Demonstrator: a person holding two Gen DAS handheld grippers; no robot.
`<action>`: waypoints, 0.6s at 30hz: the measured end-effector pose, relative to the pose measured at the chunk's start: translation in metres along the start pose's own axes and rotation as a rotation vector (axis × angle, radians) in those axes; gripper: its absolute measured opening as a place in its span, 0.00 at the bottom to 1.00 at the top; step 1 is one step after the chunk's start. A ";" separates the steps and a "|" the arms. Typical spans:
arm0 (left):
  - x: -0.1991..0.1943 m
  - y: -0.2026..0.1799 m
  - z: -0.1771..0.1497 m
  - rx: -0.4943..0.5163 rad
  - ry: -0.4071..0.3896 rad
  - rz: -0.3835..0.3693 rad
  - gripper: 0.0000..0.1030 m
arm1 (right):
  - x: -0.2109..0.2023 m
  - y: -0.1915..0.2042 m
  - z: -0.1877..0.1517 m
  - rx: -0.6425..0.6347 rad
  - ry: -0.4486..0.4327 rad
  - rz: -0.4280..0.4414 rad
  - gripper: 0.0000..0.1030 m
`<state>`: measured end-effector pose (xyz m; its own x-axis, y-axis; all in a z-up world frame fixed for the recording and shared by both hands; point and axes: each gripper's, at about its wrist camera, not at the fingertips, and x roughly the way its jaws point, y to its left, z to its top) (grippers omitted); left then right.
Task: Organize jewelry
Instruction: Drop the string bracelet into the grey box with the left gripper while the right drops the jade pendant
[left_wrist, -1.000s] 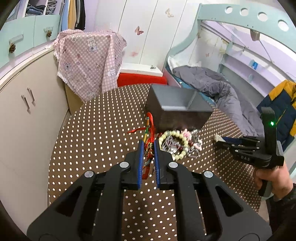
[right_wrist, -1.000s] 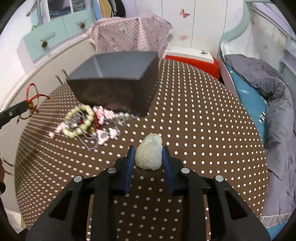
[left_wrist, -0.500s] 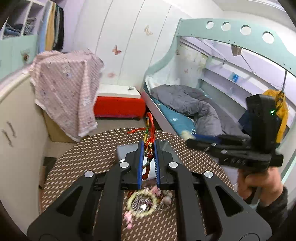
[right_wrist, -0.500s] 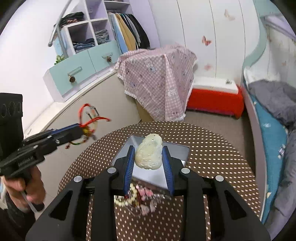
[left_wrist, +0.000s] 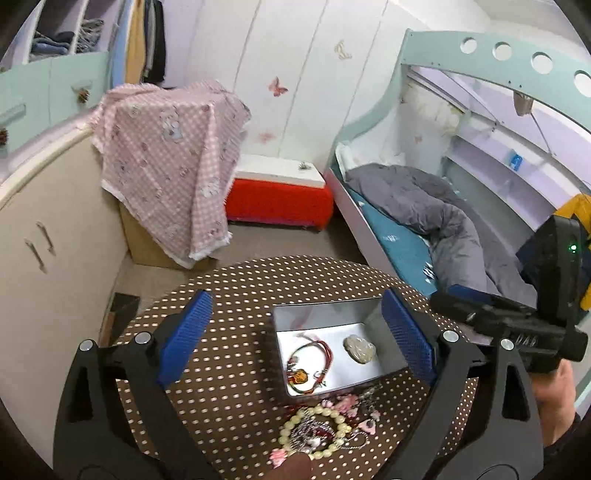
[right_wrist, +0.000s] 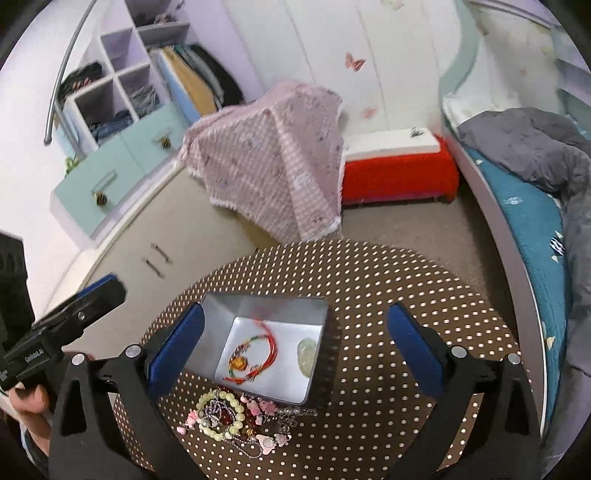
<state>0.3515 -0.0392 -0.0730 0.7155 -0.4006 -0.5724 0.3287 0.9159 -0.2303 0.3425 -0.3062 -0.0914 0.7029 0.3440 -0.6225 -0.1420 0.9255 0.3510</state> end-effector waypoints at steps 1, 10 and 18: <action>-0.007 0.001 -0.002 -0.002 -0.017 0.007 0.90 | -0.003 -0.002 0.000 0.007 -0.011 0.000 0.93; -0.056 0.010 -0.014 -0.002 -0.121 0.115 0.92 | -0.053 0.019 -0.009 -0.027 -0.120 -0.030 0.93; -0.095 0.011 -0.039 0.020 -0.176 0.225 0.94 | -0.092 0.041 -0.025 -0.110 -0.200 -0.100 0.93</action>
<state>0.2632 0.0099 -0.0514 0.8670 -0.1870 -0.4618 0.1605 0.9823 -0.0963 0.2546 -0.2956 -0.0377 0.8398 0.2217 -0.4956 -0.1320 0.9688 0.2097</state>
